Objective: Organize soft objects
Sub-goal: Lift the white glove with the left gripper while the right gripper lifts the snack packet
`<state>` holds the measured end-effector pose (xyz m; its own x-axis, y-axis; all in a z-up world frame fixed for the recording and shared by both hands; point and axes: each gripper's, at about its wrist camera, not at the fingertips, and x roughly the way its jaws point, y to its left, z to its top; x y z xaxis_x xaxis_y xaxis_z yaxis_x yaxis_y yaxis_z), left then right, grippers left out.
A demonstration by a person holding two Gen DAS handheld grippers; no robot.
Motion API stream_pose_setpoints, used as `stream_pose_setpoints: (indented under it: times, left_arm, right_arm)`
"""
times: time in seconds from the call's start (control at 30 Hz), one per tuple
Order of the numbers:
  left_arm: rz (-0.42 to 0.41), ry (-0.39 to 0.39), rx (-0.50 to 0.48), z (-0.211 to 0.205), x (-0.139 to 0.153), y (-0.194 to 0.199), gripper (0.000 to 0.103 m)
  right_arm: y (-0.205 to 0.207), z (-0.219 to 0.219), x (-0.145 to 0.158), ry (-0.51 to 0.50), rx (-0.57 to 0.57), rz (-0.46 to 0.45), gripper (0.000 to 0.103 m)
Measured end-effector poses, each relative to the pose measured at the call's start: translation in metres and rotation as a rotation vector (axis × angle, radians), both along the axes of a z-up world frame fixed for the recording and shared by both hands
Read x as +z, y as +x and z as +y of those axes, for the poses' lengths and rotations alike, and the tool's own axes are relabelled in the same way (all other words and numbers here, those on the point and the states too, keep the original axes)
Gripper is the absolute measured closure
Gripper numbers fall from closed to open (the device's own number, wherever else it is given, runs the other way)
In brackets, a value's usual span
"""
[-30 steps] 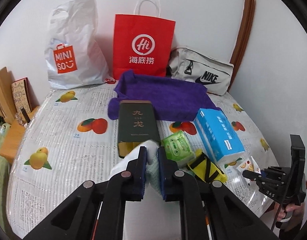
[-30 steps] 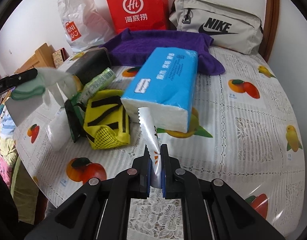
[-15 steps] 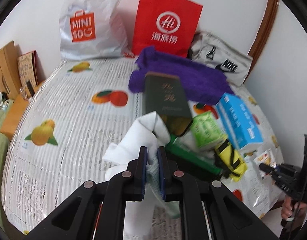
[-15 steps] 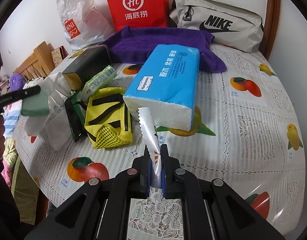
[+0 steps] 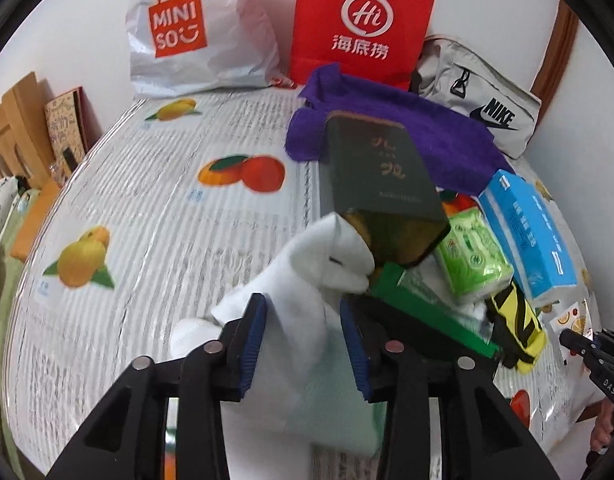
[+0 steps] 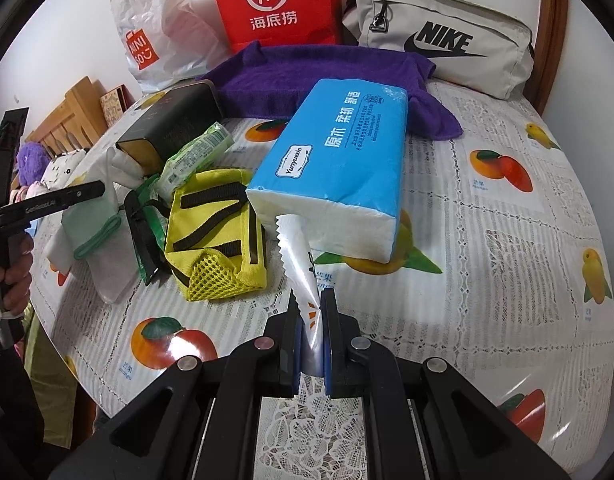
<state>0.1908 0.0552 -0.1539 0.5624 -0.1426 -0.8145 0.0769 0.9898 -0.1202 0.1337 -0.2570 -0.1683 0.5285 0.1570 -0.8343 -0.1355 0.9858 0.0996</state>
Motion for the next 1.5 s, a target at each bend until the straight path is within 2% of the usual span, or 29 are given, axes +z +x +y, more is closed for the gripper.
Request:
stream_pose_setpoints:
  times: [0.03,0.17,0.3,0.43,0.97,1.13,1.5]
  left_arm:
    - [0.007,-0.001,-0.013,-0.001,0.000,0.003,0.098]
    - [-0.034,-0.029,-0.042,-0.003,0.012,0.000,0.098]
    - [-0.072,-0.142,-0.061,0.003,0.036,-0.006,0.098]
    - [-0.112,-0.177,-0.062,0.006,0.056,-0.011,0.098]
    - [-0.177,-0.182,-0.083,-0.004,0.101,-0.015,0.098]
    - [-0.194,-0.191,-0.102,-0.005,0.113,-0.006,0.098]
    - [-0.183,-0.145,-0.089,-0.017,0.121,0.037,0.098]
  right_arm:
    - [0.000,0.000,0.000,0.000,0.000,-0.003,0.095]
    - [0.000,-0.001,0.003,-0.005,-0.007,-0.007,0.095]
    - [0.001,-0.004,0.011,0.003,-0.013,-0.016,0.095]
    - [-0.002,-0.004,0.025,0.020,-0.006,-0.043,0.095]
    - [0.015,-0.008,0.067,0.019,0.007,-0.105,0.095]
    - [0.028,-0.006,0.079,0.008,0.010,-0.124,0.095]
    - [0.078,-0.009,0.095,0.006,-0.007,-0.139,0.095]
